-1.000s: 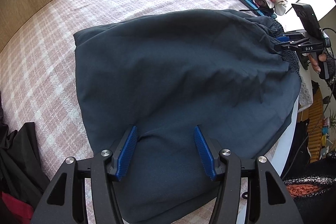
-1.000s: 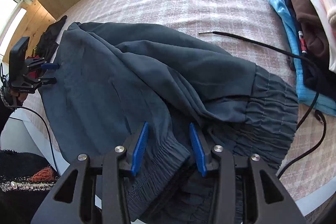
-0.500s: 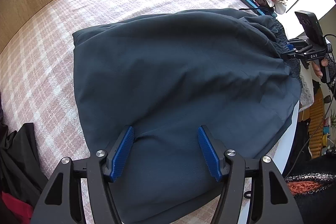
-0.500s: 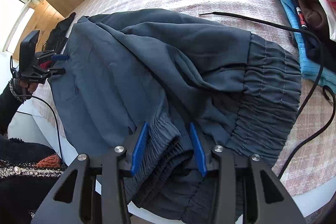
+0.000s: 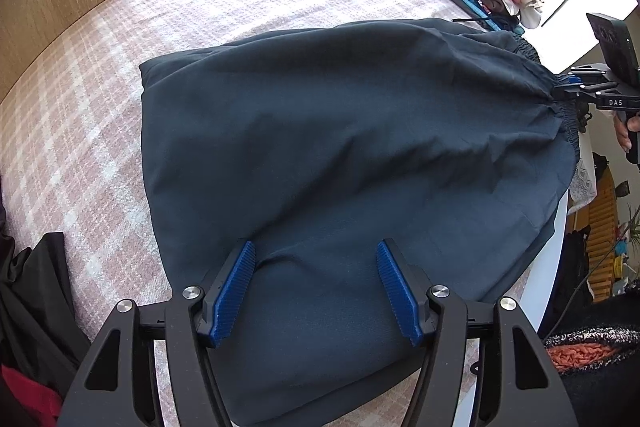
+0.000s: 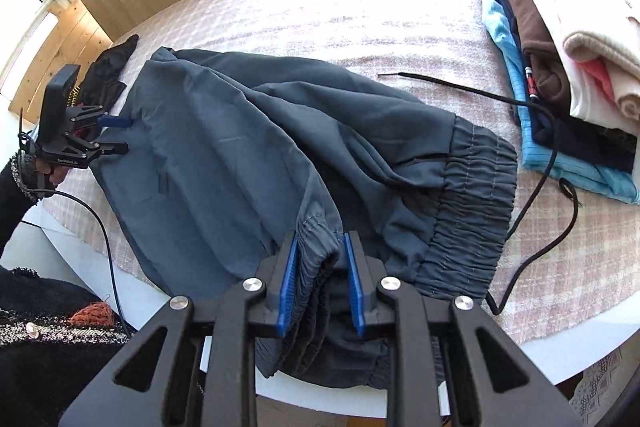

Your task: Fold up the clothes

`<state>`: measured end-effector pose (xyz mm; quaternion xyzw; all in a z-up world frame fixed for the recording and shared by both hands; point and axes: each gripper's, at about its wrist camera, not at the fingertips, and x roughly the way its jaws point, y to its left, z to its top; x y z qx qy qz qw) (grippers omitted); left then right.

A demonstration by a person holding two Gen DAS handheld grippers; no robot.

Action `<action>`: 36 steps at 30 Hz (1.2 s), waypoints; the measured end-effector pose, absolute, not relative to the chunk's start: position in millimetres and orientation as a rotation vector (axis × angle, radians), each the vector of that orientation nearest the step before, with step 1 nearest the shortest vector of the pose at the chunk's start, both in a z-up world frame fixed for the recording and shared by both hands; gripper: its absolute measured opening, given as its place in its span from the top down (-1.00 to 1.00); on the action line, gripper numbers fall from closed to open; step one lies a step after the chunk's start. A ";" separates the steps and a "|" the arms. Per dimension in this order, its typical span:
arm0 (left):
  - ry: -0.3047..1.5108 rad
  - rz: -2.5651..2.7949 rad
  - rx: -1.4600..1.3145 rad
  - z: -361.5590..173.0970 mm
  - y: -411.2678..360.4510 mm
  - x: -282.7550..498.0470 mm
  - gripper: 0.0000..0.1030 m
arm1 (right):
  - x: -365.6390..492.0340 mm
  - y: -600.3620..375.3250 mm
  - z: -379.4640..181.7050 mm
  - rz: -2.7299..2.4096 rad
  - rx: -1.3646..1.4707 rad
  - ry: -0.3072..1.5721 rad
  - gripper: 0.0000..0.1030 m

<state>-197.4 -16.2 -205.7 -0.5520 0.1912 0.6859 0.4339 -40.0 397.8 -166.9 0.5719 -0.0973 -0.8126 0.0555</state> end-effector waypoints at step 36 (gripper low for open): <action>0.482 1.746 -1.303 -181.8 -128.3 -161.5 -0.37 | -91.6 296.3 -80.2 -2.591 1.728 0.026 0.18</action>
